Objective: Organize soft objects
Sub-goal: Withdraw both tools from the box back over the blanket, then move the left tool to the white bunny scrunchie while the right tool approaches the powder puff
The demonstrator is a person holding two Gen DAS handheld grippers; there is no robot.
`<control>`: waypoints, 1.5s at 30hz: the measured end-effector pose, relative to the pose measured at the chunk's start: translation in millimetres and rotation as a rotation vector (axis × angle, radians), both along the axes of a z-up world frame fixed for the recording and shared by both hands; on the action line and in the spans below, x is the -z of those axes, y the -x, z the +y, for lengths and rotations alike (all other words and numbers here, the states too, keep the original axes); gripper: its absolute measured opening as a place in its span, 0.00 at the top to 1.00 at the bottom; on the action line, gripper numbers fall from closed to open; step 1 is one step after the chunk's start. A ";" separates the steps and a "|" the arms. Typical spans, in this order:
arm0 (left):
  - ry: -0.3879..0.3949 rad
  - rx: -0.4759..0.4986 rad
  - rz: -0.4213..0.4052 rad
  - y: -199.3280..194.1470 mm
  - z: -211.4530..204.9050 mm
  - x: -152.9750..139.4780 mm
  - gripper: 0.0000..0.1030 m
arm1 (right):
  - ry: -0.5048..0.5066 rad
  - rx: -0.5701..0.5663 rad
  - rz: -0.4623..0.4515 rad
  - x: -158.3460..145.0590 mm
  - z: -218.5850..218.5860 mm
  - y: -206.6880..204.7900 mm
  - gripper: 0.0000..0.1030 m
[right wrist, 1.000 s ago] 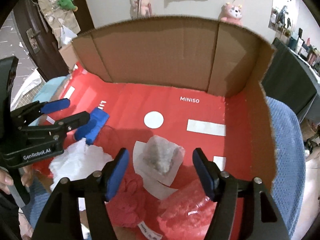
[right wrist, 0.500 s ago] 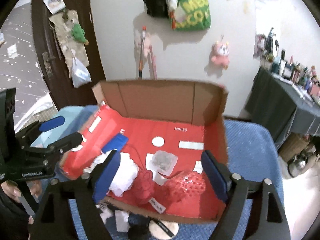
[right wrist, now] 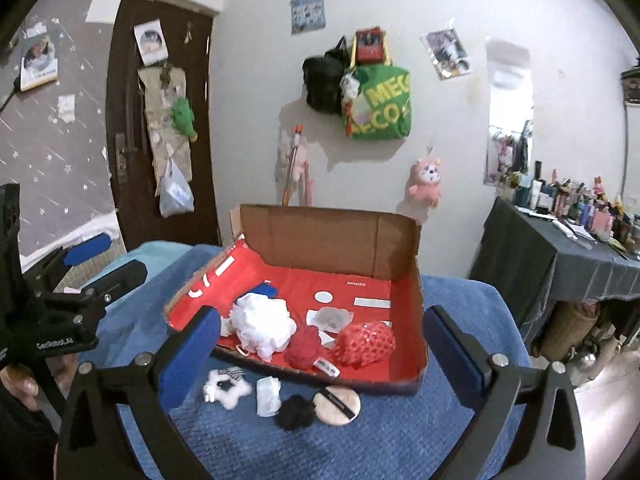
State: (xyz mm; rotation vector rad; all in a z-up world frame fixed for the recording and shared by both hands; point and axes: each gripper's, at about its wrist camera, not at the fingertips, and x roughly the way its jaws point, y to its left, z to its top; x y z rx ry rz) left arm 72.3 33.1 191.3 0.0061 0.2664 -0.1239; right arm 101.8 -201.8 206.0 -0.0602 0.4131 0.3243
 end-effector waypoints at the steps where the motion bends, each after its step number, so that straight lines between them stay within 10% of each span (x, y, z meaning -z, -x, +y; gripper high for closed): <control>1: 0.001 0.000 -0.004 4.6 0.5 2.3 0.00 | 0.001 0.004 -0.009 2.6 0.0 7.0 0.00; 27: -0.013 -0.069 0.152 44.5 -19.0 120.2 0.00 | -0.023 0.111 0.061 119.4 -8.6 61.8 0.00; 45: 0.021 -0.068 0.264 31.4 -17.4 146.3 0.00 | -0.017 0.138 0.162 151.9 -11.1 49.5 0.00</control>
